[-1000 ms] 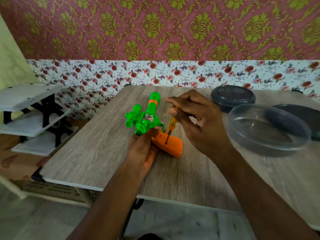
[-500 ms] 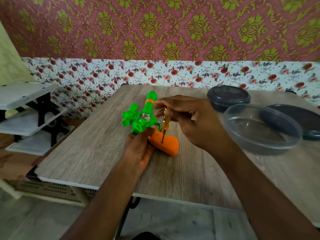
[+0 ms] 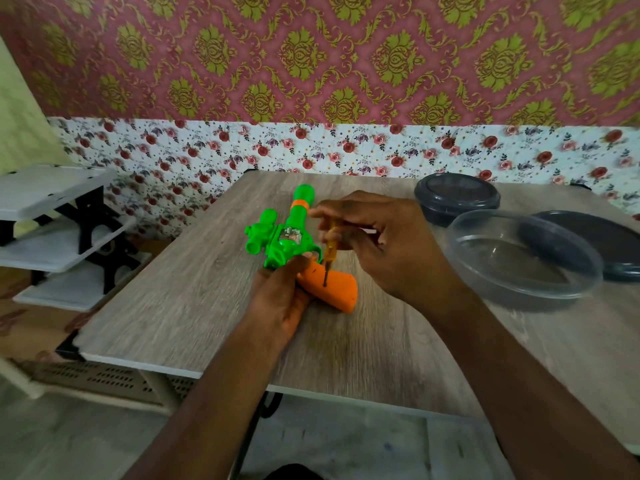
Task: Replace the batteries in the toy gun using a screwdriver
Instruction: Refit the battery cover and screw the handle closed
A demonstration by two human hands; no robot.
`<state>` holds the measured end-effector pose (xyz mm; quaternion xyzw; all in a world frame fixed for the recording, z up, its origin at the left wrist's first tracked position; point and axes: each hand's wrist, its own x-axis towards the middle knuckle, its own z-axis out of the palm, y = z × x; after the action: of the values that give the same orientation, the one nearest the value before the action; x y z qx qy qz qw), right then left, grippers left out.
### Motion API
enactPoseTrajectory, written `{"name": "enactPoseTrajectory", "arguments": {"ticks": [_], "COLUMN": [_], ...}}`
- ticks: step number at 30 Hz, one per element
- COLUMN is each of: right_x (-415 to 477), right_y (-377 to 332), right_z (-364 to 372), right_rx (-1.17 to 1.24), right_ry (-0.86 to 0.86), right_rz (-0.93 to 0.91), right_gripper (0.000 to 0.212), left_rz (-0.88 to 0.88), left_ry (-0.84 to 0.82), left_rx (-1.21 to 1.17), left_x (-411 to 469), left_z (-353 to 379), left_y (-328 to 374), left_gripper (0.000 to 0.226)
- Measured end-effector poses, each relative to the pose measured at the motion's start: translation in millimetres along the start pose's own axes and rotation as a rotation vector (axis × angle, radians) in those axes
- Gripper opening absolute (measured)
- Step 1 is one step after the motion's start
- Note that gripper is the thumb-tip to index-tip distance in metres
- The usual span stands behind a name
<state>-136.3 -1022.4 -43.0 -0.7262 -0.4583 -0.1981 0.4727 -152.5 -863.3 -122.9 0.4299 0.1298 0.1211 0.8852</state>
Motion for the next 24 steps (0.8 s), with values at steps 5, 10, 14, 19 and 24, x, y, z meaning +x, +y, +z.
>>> {"name": "enactPoseTrajectory", "arguments": {"ticks": [5, 10, 14, 19, 24], "right_x": [4, -1, -3, -1, -2], "right_y": [2, 8, 8, 8, 8], "right_z": [4, 6, 6, 4, 2], "right_rx": [-0.154, 0.157, 0.135, 0.123, 0.143], "right_ry": [0.09, 0.062, 0.112, 0.068, 0.096], "right_rz": [-0.071, 0.071, 0.08, 0.063, 0.065], "right_gripper": [0.027, 0.033, 0.031, 0.026, 0.028], "left_rz": [-0.008, -0.046, -0.045, -0.054, -0.065], "left_ry": [0.014, 0.036, 0.035, 0.037, 0.054], "left_rx": [0.003, -0.015, -0.023, -0.034, -0.041], "left_x": [-1, -4, -7, -8, -10], "left_z": [1, 1, 3, 3, 3], "left_y": [1, 3, 5, 6, 8], "left_gripper": [0.022, 0.03, 0.044, 0.045, 0.044]}}
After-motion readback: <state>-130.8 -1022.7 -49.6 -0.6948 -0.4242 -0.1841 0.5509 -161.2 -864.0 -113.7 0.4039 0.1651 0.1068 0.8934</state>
